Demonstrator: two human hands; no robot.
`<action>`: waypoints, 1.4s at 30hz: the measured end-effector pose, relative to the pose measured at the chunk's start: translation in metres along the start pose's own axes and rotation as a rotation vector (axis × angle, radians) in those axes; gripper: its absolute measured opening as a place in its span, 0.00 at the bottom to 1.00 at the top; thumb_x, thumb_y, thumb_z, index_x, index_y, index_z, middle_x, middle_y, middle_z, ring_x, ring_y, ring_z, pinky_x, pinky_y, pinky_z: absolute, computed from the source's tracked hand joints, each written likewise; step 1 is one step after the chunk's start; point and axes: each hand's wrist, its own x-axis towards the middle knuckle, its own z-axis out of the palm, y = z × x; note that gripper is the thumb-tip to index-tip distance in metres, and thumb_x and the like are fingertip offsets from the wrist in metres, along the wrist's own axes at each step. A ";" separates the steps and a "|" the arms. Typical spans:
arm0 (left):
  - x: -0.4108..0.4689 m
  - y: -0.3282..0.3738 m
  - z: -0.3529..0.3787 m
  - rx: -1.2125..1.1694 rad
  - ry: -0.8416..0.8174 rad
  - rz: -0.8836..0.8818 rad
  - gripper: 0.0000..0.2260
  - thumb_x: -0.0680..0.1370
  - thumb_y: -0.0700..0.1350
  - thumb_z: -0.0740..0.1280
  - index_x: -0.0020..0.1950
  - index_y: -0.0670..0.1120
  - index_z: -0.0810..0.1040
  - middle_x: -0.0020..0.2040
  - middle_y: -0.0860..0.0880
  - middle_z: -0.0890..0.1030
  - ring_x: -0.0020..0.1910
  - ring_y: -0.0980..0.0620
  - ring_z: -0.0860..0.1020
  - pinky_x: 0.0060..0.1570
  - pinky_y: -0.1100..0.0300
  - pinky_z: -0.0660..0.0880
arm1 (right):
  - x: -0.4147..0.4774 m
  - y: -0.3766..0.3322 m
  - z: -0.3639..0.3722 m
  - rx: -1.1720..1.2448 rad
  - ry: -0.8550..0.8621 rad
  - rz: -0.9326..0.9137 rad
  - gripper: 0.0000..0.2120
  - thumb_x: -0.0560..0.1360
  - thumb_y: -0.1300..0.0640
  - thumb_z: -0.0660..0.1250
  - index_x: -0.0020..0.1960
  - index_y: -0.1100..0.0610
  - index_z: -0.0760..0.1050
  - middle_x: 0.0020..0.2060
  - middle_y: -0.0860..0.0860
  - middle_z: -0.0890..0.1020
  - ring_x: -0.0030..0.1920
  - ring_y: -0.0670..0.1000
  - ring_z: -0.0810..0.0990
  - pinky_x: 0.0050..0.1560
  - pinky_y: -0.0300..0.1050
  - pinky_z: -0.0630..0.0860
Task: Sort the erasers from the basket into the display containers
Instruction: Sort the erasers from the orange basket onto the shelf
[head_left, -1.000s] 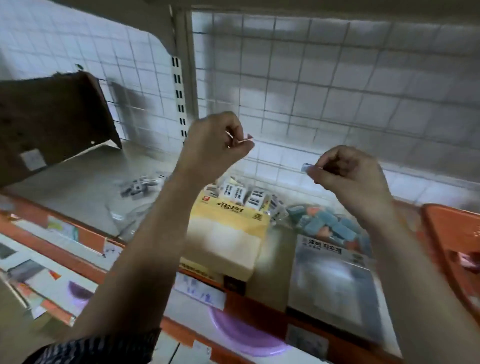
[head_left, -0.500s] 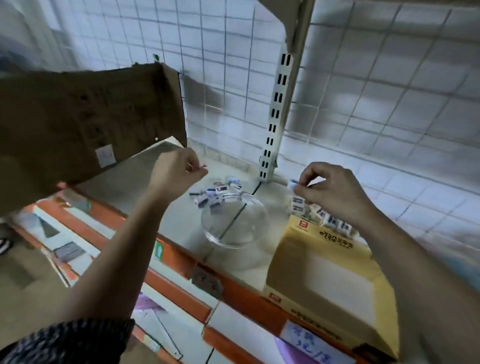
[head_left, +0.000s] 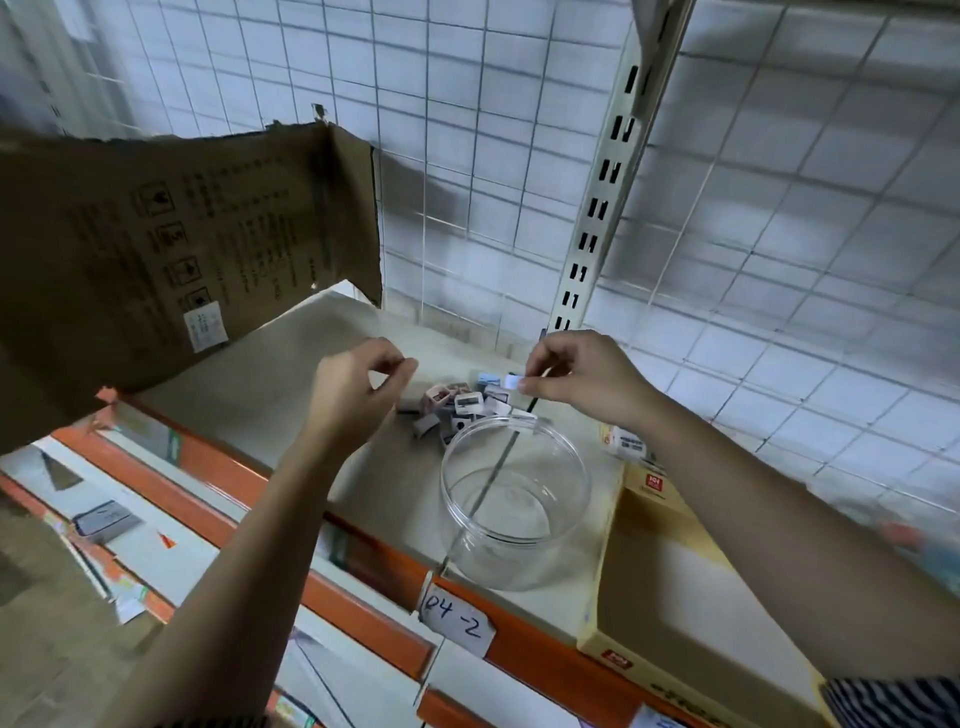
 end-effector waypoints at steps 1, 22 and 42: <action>-0.002 -0.005 -0.001 0.024 0.028 0.003 0.09 0.75 0.48 0.67 0.38 0.44 0.78 0.36 0.51 0.80 0.37 0.57 0.76 0.36 0.63 0.67 | 0.006 -0.002 0.007 0.000 -0.023 -0.016 0.07 0.69 0.57 0.77 0.40 0.57 0.79 0.35 0.47 0.82 0.36 0.45 0.80 0.41 0.41 0.75; 0.027 0.104 -0.012 -0.091 0.031 0.150 0.05 0.79 0.45 0.64 0.50 0.46 0.80 0.46 0.53 0.82 0.41 0.55 0.80 0.42 0.56 0.78 | -0.017 -0.001 -0.052 -0.023 0.178 -0.069 0.05 0.74 0.61 0.71 0.46 0.52 0.79 0.37 0.43 0.81 0.35 0.36 0.77 0.41 0.31 0.71; -0.055 0.459 0.179 -0.468 -0.379 0.523 0.06 0.77 0.48 0.65 0.49 0.48 0.79 0.43 0.55 0.81 0.38 0.54 0.79 0.44 0.54 0.77 | -0.329 0.126 -0.279 -0.224 0.650 0.323 0.06 0.72 0.61 0.70 0.44 0.49 0.78 0.32 0.50 0.82 0.33 0.56 0.79 0.38 0.53 0.75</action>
